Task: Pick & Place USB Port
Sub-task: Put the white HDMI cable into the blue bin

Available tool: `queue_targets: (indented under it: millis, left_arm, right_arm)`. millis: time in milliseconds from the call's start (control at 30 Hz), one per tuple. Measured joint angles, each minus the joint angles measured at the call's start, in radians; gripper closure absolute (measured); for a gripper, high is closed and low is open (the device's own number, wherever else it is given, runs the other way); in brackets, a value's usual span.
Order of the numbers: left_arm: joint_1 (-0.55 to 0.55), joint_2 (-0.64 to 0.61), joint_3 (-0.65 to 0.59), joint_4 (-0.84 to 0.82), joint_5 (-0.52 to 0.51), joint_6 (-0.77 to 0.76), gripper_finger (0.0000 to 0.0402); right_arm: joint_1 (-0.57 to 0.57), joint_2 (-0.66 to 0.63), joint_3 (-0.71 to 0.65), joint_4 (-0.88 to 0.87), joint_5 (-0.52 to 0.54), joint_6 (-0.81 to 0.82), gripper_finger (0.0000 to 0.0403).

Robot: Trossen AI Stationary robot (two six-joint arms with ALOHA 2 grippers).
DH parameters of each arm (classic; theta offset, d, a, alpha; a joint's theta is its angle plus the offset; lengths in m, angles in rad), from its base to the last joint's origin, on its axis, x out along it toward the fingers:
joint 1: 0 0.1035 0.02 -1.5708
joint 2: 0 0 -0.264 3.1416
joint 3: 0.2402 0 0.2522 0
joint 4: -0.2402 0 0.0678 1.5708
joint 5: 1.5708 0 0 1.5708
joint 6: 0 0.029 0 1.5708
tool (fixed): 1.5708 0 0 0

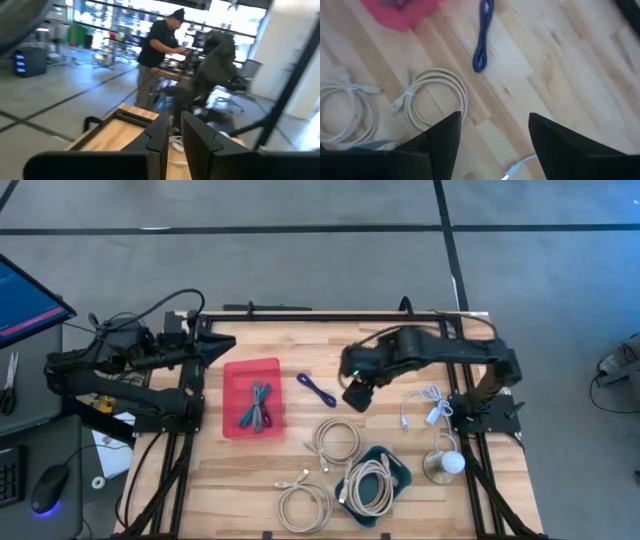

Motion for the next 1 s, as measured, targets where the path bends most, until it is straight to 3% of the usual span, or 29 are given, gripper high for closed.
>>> queue_targets:
  millis: [467,1000]
  left_arm:
    - [0.000,0.010,0.000,-0.002,0.180,-0.026,0.0357]
    - [0.000,0.010,0.000,-0.010,0.186,-0.023,0.0358]
  right_arm:
    - [0.120,0.270,0.000,0.017,-0.025,0.207,0.0181]
    - [0.118,0.518,0.000,0.048,-0.053,0.231,0.0181]
